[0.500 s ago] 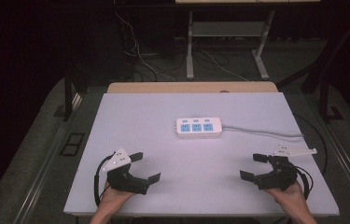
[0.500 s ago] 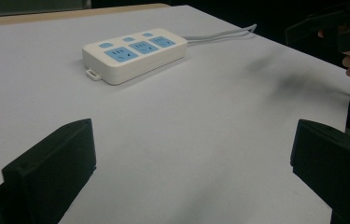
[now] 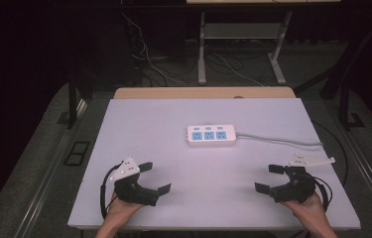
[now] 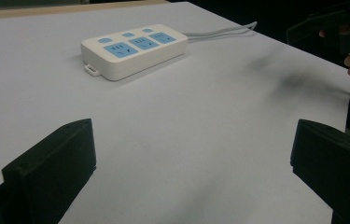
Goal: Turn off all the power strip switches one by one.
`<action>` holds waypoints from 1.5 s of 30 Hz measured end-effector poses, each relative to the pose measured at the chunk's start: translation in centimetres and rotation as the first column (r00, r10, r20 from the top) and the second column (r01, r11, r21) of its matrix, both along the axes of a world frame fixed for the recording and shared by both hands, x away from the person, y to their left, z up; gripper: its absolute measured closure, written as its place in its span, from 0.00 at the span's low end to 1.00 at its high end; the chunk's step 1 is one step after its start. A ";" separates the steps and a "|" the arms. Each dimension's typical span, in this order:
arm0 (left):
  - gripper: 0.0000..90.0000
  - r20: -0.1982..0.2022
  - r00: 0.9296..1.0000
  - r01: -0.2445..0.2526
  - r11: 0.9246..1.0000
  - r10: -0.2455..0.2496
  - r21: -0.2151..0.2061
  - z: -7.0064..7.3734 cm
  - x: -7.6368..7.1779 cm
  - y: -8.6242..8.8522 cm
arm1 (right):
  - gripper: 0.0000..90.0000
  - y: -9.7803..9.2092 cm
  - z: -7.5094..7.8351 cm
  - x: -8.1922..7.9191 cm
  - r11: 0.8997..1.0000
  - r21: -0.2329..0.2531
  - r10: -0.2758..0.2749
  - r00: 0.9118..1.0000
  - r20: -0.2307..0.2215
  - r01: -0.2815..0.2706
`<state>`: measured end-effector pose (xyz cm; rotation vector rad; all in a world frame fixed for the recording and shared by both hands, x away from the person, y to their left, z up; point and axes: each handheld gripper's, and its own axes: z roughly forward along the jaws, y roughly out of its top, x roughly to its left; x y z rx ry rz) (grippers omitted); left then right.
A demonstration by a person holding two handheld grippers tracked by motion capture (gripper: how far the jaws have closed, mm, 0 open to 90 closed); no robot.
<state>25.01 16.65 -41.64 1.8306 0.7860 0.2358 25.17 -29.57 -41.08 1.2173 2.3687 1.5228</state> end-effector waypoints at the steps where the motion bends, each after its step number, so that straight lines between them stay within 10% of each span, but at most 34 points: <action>1: 0.00 0.000 1.000 0.000 1.000 0.000 0.000 0.0 0.0 0.0 | 0.01 0.0 0.0 0.0 1.000 -0.001 0.000 1.000 0.000 0.000; 45: 0.00 -0.037 0.999 0.006 1.000 -0.005 0.019 -0.7 0.5 0.1 | 0.01 2.4 3.3 3.6 0.988 -0.125 0.086 0.996 -0.038 -0.090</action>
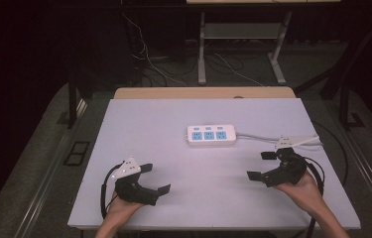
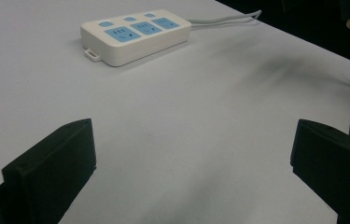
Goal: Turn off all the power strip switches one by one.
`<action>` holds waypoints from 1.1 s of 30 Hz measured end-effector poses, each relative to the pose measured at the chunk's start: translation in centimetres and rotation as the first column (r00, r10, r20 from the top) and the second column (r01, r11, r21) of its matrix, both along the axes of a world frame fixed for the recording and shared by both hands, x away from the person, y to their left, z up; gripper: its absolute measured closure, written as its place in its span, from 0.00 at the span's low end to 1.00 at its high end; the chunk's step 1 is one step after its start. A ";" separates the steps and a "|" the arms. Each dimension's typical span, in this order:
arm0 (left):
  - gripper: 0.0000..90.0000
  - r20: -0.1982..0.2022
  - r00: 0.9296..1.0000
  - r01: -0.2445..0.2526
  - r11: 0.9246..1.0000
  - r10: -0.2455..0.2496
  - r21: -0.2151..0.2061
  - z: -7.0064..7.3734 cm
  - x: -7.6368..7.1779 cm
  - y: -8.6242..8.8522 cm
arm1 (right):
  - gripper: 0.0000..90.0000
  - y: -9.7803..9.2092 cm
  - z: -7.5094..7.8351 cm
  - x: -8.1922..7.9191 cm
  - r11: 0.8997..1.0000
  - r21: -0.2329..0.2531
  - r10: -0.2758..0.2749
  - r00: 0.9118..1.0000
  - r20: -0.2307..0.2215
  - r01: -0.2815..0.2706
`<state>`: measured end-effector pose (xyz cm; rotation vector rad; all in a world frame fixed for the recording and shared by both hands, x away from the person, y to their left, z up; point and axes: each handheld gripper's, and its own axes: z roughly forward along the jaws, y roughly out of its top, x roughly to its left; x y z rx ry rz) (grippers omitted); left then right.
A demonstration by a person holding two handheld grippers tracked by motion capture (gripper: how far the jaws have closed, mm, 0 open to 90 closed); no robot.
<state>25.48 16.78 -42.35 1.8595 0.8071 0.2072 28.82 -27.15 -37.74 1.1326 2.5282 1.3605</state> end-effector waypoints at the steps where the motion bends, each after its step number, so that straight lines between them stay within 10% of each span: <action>1: 0.00 0.001 1.000 0.001 1.000 -0.001 0.001 0.0 0.0 0.0 | 0.01 0.1 0.1 0.1 1.000 -0.003 0.002 1.000 -0.001 -0.002; 33: 0.00 -0.010 1.000 0.014 1.000 -0.014 0.005 -0.2 0.1 -0.1 | 0.01 2.3 1.2 4.6 0.997 -0.067 0.036 0.999 -0.032 -0.038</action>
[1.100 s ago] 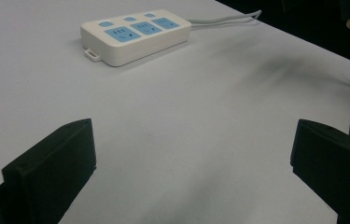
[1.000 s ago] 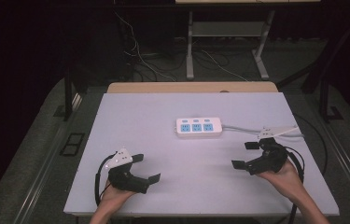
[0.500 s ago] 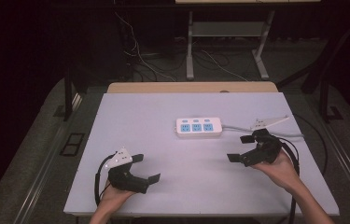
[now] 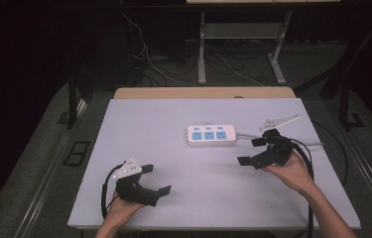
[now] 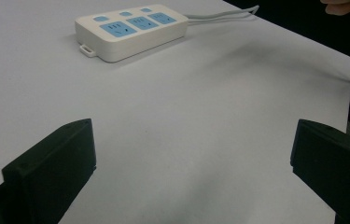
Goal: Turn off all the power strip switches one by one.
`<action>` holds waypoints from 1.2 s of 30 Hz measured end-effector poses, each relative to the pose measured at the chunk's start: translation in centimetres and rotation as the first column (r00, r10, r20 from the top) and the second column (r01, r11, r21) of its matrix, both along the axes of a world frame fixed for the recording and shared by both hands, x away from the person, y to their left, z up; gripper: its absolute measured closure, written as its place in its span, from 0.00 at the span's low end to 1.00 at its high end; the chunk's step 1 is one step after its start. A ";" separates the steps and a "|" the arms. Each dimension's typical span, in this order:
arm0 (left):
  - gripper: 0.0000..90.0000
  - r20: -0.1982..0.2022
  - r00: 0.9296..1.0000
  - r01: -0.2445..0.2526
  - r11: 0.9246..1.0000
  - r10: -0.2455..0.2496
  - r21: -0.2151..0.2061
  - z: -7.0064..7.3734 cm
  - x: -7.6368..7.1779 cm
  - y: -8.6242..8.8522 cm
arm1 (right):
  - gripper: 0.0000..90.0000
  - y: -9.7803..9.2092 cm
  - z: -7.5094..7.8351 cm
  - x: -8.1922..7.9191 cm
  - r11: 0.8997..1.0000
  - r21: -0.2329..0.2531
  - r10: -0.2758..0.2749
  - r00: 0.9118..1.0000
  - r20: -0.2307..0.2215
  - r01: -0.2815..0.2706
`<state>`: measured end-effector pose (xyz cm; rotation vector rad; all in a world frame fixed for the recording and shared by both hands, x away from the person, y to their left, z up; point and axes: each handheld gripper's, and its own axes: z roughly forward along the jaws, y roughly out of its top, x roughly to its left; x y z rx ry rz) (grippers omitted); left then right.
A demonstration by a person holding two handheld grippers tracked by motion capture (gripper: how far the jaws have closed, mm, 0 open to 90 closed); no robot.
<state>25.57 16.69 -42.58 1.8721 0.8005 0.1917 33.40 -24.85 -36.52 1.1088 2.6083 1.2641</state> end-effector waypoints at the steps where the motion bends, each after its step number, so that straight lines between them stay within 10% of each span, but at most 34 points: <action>1: 0.00 -0.001 1.000 -0.001 1.000 0.001 -0.002 0.0 0.0 0.0 | 0.01 0.2 0.1 0.3 1.000 -0.007 0.002 1.000 0.000 -0.002; 36: 0.00 0.023 1.000 -0.001 1.000 0.001 -0.021 0.2 0.0 0.3 | 0.01 4.8 2.4 7.2 0.997 -0.070 0.034 0.999 0.005 -0.034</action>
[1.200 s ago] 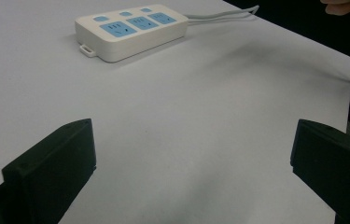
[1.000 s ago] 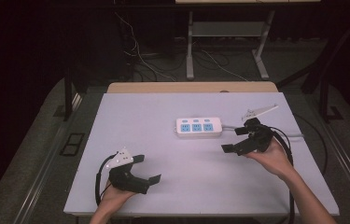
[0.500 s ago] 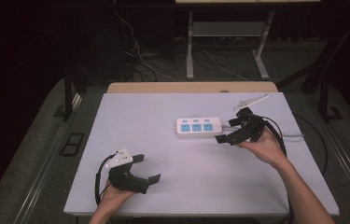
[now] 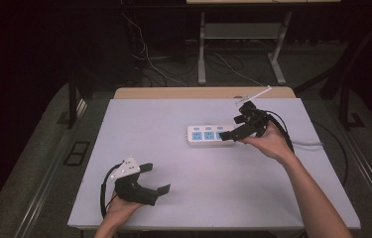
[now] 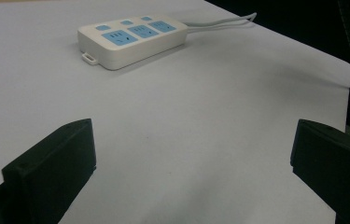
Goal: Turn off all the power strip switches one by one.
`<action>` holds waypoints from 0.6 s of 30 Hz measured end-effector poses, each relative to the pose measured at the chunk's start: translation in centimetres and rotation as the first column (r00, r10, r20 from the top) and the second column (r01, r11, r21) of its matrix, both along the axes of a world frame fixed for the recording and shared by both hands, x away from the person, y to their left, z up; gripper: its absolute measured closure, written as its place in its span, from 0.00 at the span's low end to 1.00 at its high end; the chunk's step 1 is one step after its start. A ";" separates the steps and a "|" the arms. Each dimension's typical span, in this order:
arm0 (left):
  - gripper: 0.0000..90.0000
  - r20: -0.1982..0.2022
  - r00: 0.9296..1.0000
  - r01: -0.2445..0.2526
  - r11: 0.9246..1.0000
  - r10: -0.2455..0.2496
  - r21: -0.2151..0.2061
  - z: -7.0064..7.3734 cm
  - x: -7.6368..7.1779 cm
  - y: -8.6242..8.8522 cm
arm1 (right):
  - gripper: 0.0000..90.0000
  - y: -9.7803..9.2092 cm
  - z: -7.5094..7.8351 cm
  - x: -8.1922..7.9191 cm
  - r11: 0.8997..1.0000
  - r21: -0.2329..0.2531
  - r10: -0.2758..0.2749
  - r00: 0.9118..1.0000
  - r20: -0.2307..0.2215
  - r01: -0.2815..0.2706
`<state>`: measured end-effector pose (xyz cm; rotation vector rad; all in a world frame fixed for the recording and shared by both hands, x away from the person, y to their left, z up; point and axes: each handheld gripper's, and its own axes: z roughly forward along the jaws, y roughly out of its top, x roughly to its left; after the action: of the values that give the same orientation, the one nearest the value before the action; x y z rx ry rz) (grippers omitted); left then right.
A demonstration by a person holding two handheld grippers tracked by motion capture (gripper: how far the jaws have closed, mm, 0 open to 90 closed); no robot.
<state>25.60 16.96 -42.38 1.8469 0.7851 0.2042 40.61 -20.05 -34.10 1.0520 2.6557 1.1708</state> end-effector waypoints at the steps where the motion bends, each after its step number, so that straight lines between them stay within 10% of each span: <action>1: 0.00 -0.001 1.000 -0.001 1.000 0.001 -0.003 0.0 0.0 0.0 | 0.01 0.1 0.1 0.2 1.000 -0.002 0.000 1.000 0.002 0.000; 18: 0.00 0.018 1.000 -0.003 1.000 0.003 -0.018 0.2 0.0 -0.2 | 0.01 1.0 -1.0 3.7 0.998 0.006 -0.056 0.998 -0.006 0.056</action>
<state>25.57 16.80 -42.14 1.8247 0.7749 0.2147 44.33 -19.07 -35.10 1.1246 2.6103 1.1676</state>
